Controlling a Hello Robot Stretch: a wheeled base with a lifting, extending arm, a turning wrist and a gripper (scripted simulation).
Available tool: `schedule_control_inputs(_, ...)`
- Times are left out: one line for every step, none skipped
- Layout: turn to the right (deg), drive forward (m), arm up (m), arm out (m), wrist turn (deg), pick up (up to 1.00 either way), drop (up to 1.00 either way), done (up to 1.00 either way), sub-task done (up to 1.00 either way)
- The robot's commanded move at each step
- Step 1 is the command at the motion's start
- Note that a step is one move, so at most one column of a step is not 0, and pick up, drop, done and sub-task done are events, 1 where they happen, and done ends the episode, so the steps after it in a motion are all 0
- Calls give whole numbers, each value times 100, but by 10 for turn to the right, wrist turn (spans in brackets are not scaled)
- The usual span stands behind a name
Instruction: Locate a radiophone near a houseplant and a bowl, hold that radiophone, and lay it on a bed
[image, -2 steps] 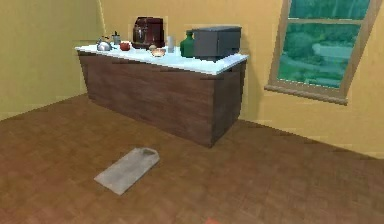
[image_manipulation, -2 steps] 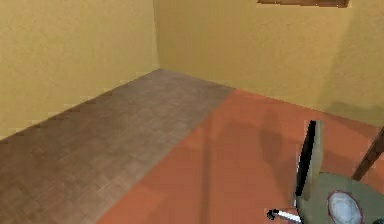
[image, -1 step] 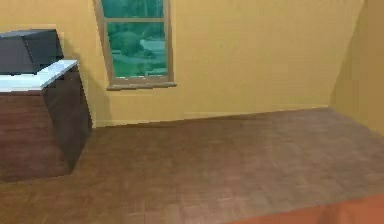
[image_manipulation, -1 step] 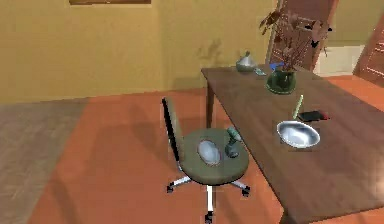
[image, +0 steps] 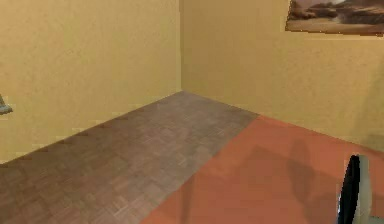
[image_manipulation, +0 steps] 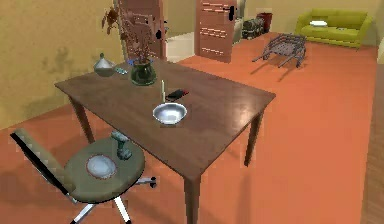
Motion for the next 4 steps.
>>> schedule_control_inputs(0,30,0,0,0,0,0,0,0)
schedule_control_inputs(450,0,0,0,0,0,0,0,0)
schedule_control_inputs(450,0,0,0,0,0,0,0,0)
schedule_control_inputs(450,0,0,0,0,0,0,0,0)
